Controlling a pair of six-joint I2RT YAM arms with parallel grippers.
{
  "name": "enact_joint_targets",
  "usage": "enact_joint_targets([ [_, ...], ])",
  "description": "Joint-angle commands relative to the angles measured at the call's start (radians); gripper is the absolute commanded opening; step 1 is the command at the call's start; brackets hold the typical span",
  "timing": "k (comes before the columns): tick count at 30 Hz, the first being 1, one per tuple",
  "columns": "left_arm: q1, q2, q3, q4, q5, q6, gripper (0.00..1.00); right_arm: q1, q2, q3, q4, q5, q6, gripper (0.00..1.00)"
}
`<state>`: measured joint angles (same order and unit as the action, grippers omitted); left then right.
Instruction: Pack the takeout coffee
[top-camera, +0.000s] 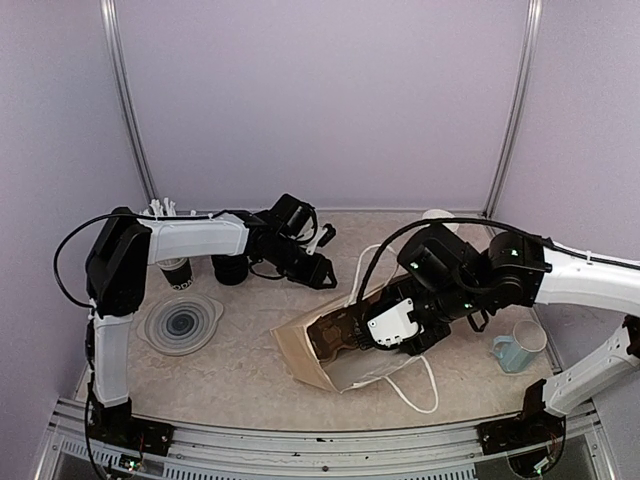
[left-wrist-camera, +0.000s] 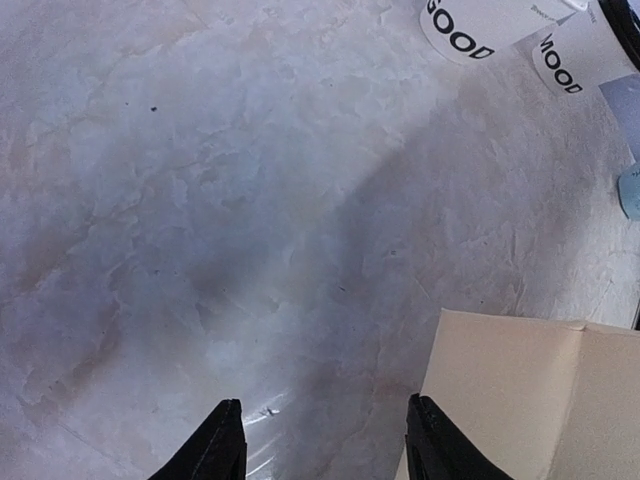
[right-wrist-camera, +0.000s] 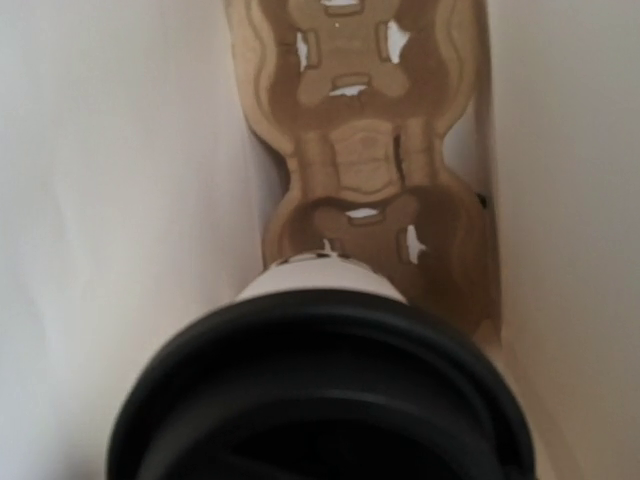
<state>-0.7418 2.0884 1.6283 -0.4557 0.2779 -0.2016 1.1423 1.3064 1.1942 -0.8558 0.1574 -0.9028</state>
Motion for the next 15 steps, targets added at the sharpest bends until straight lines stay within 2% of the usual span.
enact_joint_targets([
  [1, -0.007, 0.026, 0.015, 0.030, 0.065, 0.005, 0.53, 0.016, -0.034, -0.050, 0.131, 0.069, -0.028, 0.44],
  [15, -0.011, 0.067, 0.009, 0.087, 0.258, 0.080, 0.45, 0.017, -0.021, -0.168, 0.306, 0.106, -0.076, 0.42],
])
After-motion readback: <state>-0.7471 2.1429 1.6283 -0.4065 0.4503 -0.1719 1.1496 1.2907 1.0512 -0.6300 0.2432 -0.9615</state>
